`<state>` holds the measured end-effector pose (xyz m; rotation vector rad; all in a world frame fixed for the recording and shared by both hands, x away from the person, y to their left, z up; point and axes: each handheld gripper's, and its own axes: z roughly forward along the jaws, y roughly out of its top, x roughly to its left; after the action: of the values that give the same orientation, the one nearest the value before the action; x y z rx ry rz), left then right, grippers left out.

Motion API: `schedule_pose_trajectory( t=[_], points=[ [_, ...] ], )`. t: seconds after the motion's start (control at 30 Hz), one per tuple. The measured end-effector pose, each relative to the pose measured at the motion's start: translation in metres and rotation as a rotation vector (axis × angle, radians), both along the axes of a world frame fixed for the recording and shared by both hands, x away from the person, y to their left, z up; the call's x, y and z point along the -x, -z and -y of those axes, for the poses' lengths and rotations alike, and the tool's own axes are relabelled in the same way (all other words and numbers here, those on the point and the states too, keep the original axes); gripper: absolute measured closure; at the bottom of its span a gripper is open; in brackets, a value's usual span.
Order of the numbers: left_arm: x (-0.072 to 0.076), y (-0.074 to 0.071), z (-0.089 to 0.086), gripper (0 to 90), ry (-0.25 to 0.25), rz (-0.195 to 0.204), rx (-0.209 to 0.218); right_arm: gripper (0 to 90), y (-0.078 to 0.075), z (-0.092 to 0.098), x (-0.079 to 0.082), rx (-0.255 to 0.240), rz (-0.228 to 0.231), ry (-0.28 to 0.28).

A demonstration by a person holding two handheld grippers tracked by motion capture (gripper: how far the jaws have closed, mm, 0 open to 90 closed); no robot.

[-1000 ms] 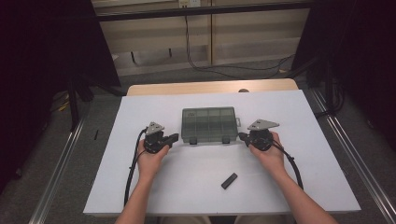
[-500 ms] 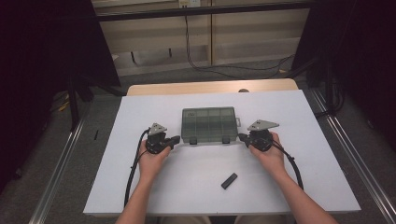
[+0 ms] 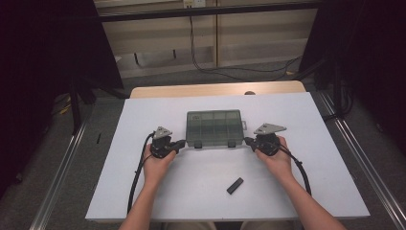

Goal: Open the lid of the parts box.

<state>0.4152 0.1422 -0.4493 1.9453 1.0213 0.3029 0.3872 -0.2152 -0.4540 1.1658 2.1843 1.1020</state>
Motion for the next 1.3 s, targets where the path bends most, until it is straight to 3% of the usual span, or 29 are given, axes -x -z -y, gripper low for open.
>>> schedule_pose_trajectory(
  t=[0.77, 1.3],
  points=[
    [-0.0002, 0.0011, 0.0022, 90.0, -0.011, 0.002, -0.006, 90.0, -0.0023, 0.003, 0.0007, -0.05, -0.007, -0.015],
    [-0.0017, 0.002, 0.0009, 90.0, -0.016, 0.002, -0.011, 90.0, -0.0036, 0.0027, 0.0023, -0.053, 0.002, -0.033]
  ],
)
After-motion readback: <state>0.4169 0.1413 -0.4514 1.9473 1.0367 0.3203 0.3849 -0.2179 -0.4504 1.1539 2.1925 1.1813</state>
